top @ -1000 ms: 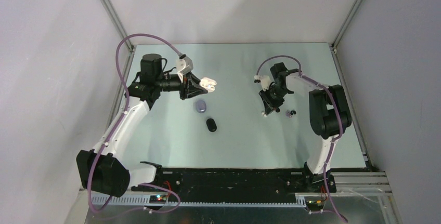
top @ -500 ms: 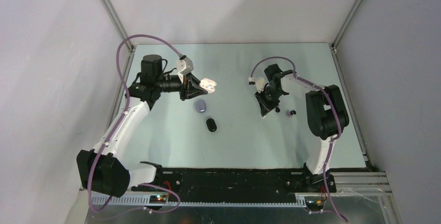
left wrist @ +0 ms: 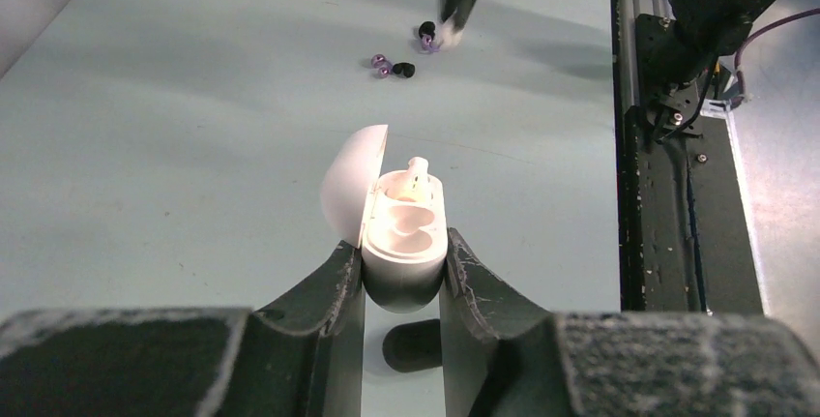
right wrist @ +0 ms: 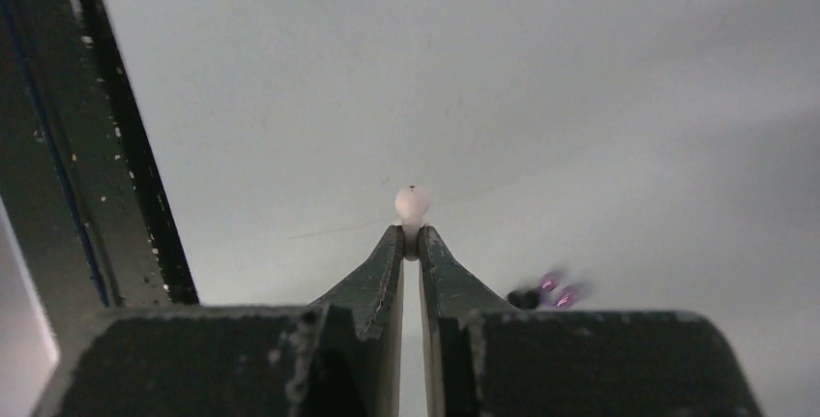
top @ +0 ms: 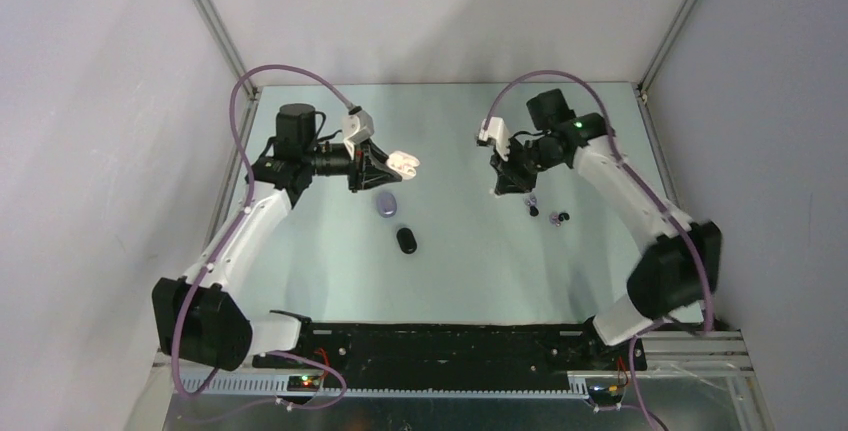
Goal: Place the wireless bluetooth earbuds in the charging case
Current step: Place the earbud in the charging case.
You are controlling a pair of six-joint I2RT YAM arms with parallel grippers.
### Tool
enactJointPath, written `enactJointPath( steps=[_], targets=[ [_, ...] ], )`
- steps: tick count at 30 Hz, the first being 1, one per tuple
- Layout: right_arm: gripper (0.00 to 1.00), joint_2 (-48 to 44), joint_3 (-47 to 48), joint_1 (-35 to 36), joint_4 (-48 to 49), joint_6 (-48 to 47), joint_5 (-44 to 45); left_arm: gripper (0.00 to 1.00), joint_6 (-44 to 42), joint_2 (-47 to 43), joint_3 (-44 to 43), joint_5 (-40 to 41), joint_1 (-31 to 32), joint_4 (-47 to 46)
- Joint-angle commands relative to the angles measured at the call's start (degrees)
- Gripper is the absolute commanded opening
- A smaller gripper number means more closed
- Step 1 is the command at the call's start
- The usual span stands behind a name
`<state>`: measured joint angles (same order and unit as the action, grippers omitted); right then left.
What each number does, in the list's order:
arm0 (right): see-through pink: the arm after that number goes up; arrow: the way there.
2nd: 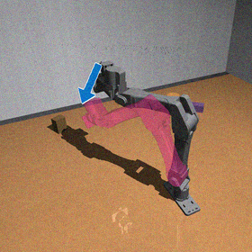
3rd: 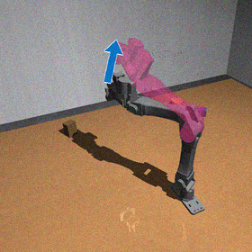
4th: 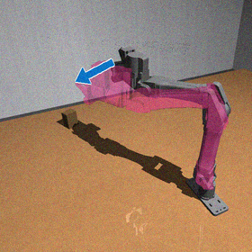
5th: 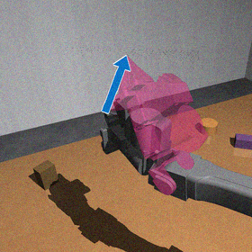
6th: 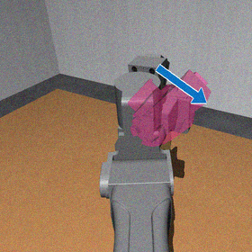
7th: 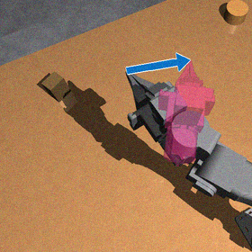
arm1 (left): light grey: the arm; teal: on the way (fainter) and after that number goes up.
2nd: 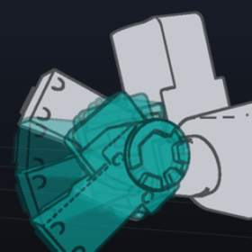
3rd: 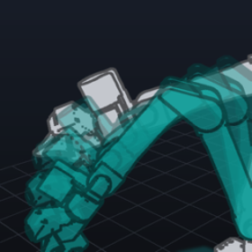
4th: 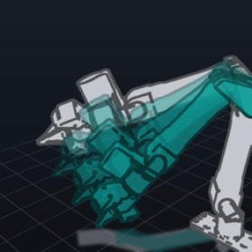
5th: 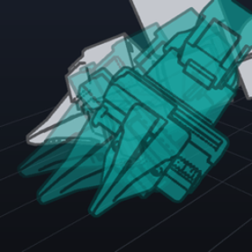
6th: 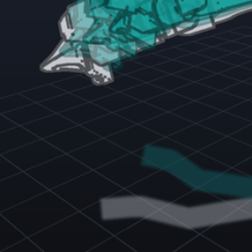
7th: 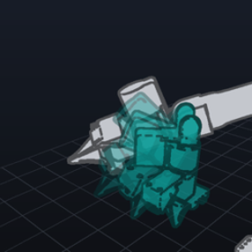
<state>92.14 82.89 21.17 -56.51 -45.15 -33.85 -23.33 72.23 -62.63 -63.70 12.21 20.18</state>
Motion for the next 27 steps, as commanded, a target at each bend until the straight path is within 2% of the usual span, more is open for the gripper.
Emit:
enactJointPath(
  steps=[1, 9, 13, 19, 27],
  targets=[
    [0.05, -8.99, 4.36, 3.8, -4.02, -15.4, -10.03, 0.0, -3.61, 2.36, -3.47, -3.54, 0.8, -2.59],
    [0.04, -6.97, 16.36, 14.06, -1.26, -12.38, -8.79, 0.0, -12.49, 5.67, -7.34, -0.96, 5.37, 0.52],
    [0.04, -5.3, 18.18, 17.33, 1.33, -10.49, -5.79, 0.0, -15.85, 6.63, -9.03, -0.35, 7.11, 2.44],
    [0.04, -1.84, 21.7, 19.43, 3.27, -6.89, -3.31, 0.0, -20.56, 6.44, -10.67, 1.64, 7.79, 8.28],
    [0.03, -0.25, 23.08, 20.41, 10.33, -2.17, -1.87, 0.0, -22.68, 5.3, -10.45, 2.56, 7.98, 10.16]
  ],
)
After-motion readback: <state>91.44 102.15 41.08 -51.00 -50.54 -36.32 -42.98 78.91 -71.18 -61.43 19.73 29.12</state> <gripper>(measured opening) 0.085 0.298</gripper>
